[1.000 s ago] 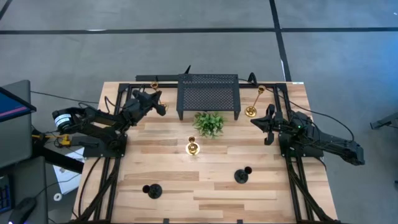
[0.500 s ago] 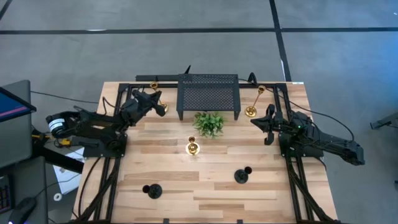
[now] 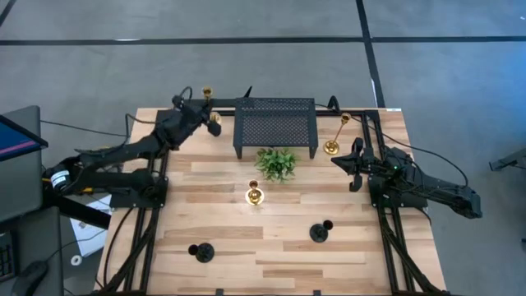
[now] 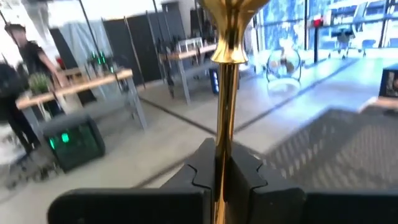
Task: Pick & Place candle stick holders
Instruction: Put the top left gold candle holder on the shelf
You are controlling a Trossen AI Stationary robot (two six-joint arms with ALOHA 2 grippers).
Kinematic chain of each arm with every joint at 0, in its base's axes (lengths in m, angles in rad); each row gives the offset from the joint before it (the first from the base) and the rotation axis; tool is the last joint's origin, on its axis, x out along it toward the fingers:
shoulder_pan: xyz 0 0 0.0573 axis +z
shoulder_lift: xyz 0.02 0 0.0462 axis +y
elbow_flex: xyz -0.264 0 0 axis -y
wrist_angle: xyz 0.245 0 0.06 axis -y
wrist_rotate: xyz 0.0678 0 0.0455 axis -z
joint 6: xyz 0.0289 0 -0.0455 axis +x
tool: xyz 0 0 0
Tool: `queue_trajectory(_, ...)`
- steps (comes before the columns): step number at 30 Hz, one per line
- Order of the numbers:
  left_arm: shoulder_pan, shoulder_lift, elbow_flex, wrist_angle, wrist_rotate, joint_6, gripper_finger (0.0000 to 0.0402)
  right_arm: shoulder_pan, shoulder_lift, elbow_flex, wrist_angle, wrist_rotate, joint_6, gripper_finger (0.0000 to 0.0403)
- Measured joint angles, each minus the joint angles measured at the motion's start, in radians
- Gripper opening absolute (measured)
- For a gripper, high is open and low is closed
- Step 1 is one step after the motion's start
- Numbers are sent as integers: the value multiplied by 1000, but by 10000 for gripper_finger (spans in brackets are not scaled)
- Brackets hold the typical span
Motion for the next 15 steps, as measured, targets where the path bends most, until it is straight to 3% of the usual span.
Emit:
queue_trajectory(3, 2, 16, 101, -58, 34, 16, 12, 0, 0, 0, 0, 0, 0, 0)
queue_trajectory(6, 14, 62, 200, -111, 151, -12, 12, 0, 0, 0, 0, 0, 0, 0)
queue_trajectory(15, 52, 337, 441, -117, 341, -108, 12, 0, 0, 0, 0, 0, 0, 0)
